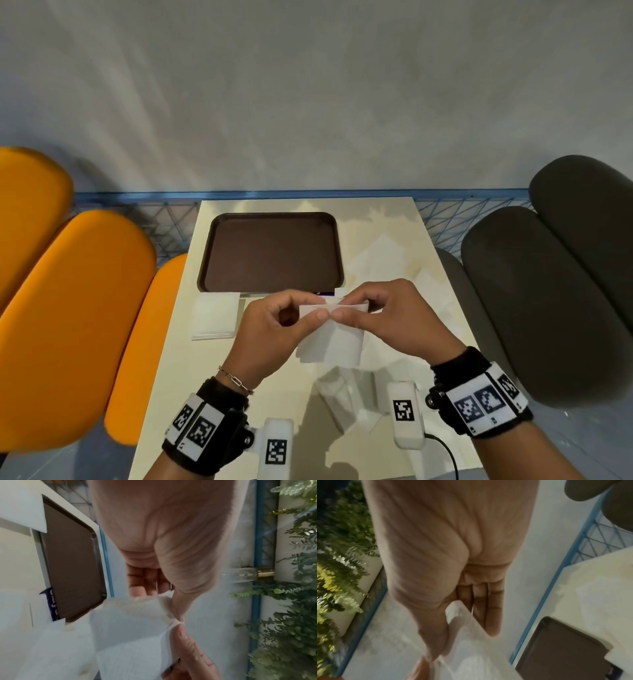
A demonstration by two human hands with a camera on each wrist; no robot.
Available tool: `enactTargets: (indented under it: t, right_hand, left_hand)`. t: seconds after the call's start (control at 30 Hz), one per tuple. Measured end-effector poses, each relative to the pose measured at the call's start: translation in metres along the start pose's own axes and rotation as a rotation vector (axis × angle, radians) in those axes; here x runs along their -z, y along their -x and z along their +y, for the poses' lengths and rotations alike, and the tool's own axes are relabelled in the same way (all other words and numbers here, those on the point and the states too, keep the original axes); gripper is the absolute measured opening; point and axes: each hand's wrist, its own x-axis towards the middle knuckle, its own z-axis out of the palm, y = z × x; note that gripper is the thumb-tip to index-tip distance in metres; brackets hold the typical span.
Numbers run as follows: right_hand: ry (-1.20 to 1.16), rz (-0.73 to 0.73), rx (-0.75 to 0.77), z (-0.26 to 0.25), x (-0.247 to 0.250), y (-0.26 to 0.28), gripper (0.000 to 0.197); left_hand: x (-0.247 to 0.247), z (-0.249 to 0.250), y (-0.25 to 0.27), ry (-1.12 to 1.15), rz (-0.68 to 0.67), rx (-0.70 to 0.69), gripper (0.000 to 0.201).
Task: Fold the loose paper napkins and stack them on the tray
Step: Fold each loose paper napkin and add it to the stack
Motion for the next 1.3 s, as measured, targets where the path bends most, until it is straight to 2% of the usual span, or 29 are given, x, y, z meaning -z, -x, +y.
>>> enactTargets:
  t: [0.17, 0.3, 0.6, 0.9, 1.3]
  right_hand:
    - [-0.179, 0.12, 0.0, 0.005, 0.005, 0.001, 0.01]
    - [-0.212, 0.187, 0.028, 0.009, 0.006, 0.0, 0.008]
    - [-0.203, 0.241, 0.065, 0.01, 0.014, 0.003, 0.009]
    - [-0.255, 0.284, 0.07, 0.011, 0.025, 0.009, 0.008]
    - [-0.315, 0.285, 0.085, 0.009, 0.032, 0.02, 0.007]
  left_hand:
    - [-0.016, 0.007, 0.004, 0.132, 0.233, 0.055, 0.032]
    - [-0.025, 0.011, 0.007, 0.125, 0.343, 0.059, 0.027]
    - [-0.049, 0.025, 0.011, 0.102, 0.426, 0.015, 0.023]
    - [-0.068, 0.036, 0.013, 0.101, 0.425, -0.009, 0.025]
    - [-0.079, 0.039, 0.013, 0.145, 0.412, 0.058, 0.024]
